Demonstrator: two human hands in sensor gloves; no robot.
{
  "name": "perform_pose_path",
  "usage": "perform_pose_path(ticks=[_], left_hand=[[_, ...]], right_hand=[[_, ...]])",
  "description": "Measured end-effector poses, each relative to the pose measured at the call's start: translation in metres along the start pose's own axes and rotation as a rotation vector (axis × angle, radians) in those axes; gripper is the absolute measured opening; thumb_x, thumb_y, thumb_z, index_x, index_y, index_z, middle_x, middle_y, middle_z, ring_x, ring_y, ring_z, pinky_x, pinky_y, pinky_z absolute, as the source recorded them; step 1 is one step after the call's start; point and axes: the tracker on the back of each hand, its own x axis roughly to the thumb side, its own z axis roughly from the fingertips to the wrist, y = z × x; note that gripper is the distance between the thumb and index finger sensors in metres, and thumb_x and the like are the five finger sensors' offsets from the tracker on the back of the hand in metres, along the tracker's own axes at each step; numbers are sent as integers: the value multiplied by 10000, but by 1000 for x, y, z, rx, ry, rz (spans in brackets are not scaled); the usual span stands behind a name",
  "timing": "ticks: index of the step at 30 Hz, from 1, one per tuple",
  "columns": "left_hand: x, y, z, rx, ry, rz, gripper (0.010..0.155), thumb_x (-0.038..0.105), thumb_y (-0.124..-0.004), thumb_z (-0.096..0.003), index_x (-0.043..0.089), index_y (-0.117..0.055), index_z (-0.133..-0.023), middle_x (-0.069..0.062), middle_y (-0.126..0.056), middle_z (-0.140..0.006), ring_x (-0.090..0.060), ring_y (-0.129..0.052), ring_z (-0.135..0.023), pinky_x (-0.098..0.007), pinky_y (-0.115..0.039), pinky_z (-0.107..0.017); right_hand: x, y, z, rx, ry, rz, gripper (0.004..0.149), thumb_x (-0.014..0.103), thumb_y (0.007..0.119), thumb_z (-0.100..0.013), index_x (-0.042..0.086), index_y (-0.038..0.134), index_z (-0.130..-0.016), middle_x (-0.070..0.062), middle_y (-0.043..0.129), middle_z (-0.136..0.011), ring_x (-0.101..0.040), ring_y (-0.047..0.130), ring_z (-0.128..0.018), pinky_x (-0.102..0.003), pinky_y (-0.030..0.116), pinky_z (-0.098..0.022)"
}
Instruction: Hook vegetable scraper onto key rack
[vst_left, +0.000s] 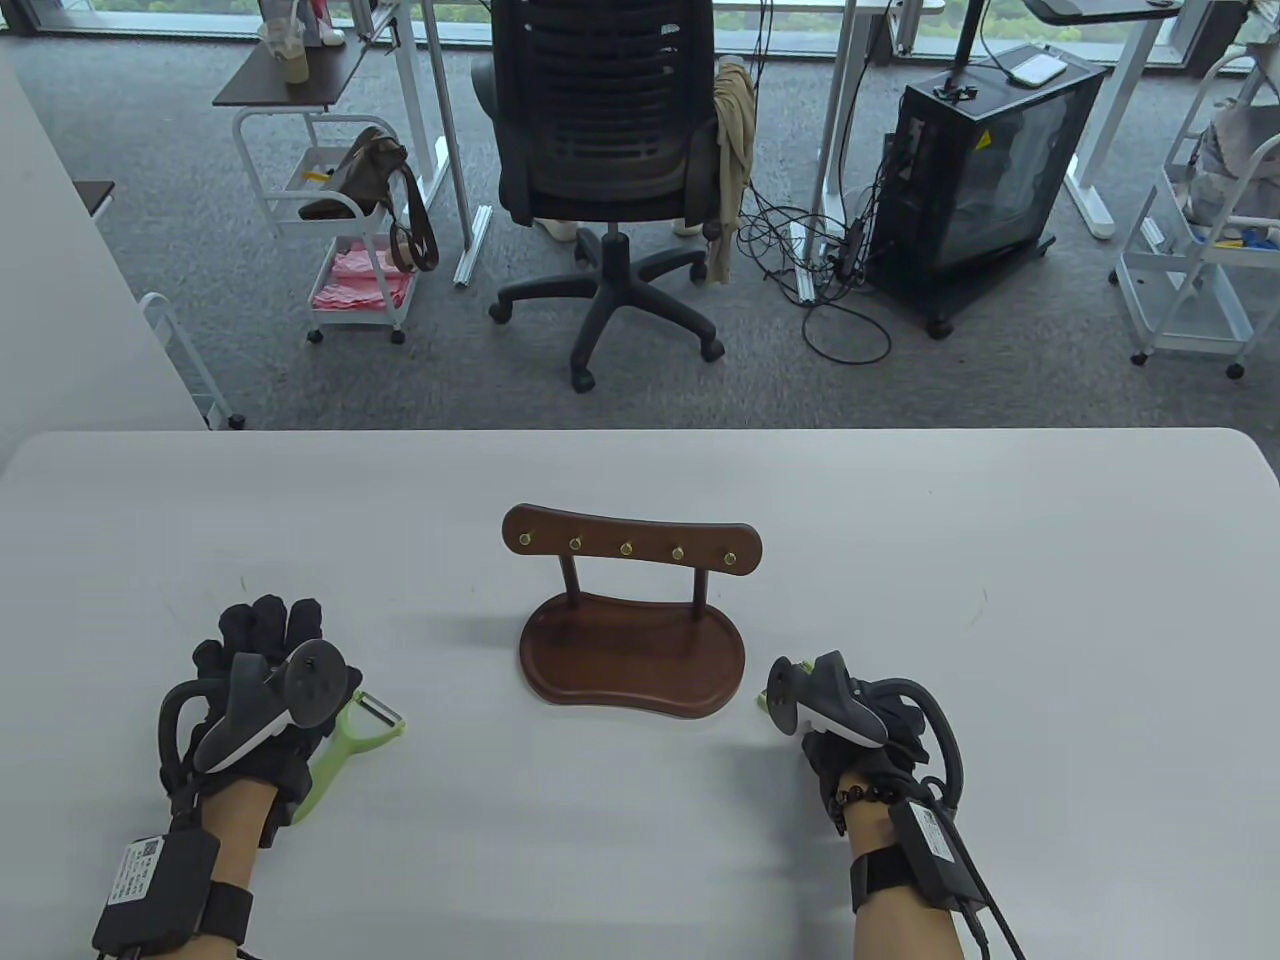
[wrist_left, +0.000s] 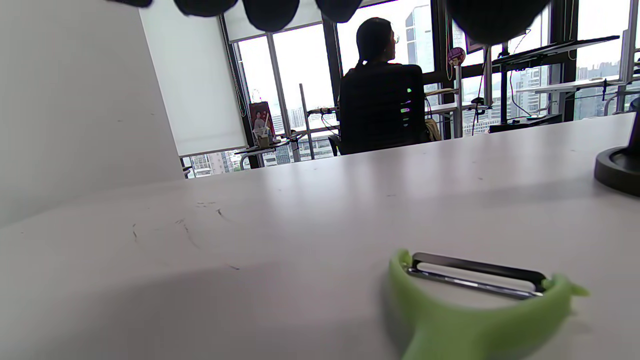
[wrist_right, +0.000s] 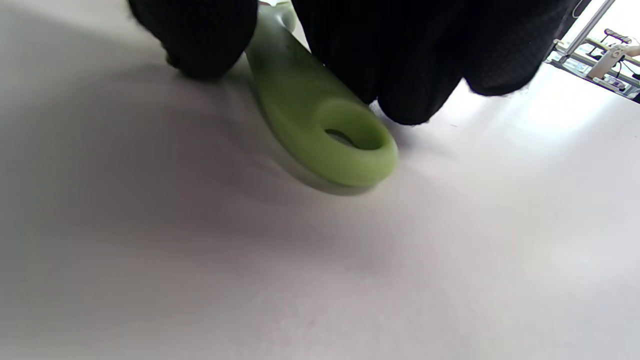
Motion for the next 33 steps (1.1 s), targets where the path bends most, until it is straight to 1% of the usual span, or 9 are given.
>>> perform_pose_path(ticks=[4,9,14,18,20,24,27,30,33], left_hand=[[0,0,0,-3,1,1,801,570,-599,-559,103,-348,-1160,-315,-338,-1182,-608,-399,-1080,-771,-441,-712],[1,-1,0,-8,1,-5,799,570,-598,-559,103,-354,-1160,-315,-339,-1182,-606,-403,-1080,-770,-443,-713],[1,-1,0,-10,0,-11,796,570,-599,-559,104,-360,-1159,-316,-341,-1181,-607,-404,-1080,-769,-445,-713],[2,-1,0,-12,-2,-15,797,569,-599,-559,100,-364,-1159,-315,-341,-1181,-607,-406,-1079,-770,-445,-712],[2,-1,0,-13,-3,-16,797,570,-599,-560,101,-363,-1159,-317,-339,-1182,-608,-405,-1079,-770,-445,-712],[2,-1,0,-14,-4,-16,796,569,-600,-559,100,-368,-1159,-316,-341,-1181,-607,-409,-1078,-770,-446,-712],[2,-1,0,-14,-2,-15,793,569,-600,-559,105,-368,-1158,-316,-343,-1181,-606,-413,-1079,-769,-447,-713],[2,-1,0,-14,-1,-13,794,569,-601,-559,101,-370,-1158,-316,-344,-1181,-605,-415,-1079,-769,-448,-713],[2,-1,0,-16,-1,-16,795,569,-602,-559,101,-370,-1158,-314,-346,-1181,-605,-422,-1078,-769,-449,-713]], right_hand=[[1,-1,1,5,4,8,659,413,724,-543,-4,607,-1040,-199,792,-930,-433,871,-813,-647,739,-634],[5,-2,0,-50,15,69,582,379,745,-520,14,707,-972,-153,881,-853,-374,959,-742,-620,815,-600],[5,-3,0,-9,-4,25,598,382,750,-528,-31,703,-958,-171,881,-834,-391,956,-706,-658,810,-592],[5,2,-4,3,-16,38,585,395,724,-533,-17,696,-948,-161,867,-834,-396,943,-715,-671,795,-598],[2,1,-3,22,-23,2,587,393,708,-537,-19,678,-954,-163,851,-854,-407,929,-738,-676,782,-608],[-6,-4,1,-19,-31,-58,578,382,685,-545,-8,628,-968,-184,837,-912,-474,929,-816,-690,785,-620],[-16,-13,6,-44,-43,-203,580,369,676,-553,-17,588,-977,-213,824,-916,-481,975,-795,-676,831,-600],[-26,-25,13,-111,-62,-310,586,373,676,-556,-14,556,-979,-182,816,-878,-404,1024,-733,-622,886,-566],[-32,-38,22,-174,-96,-428,594,380,694,-554,-7,554,-983,-160,815,-857,-343,1035,-683,-589,905,-541]])
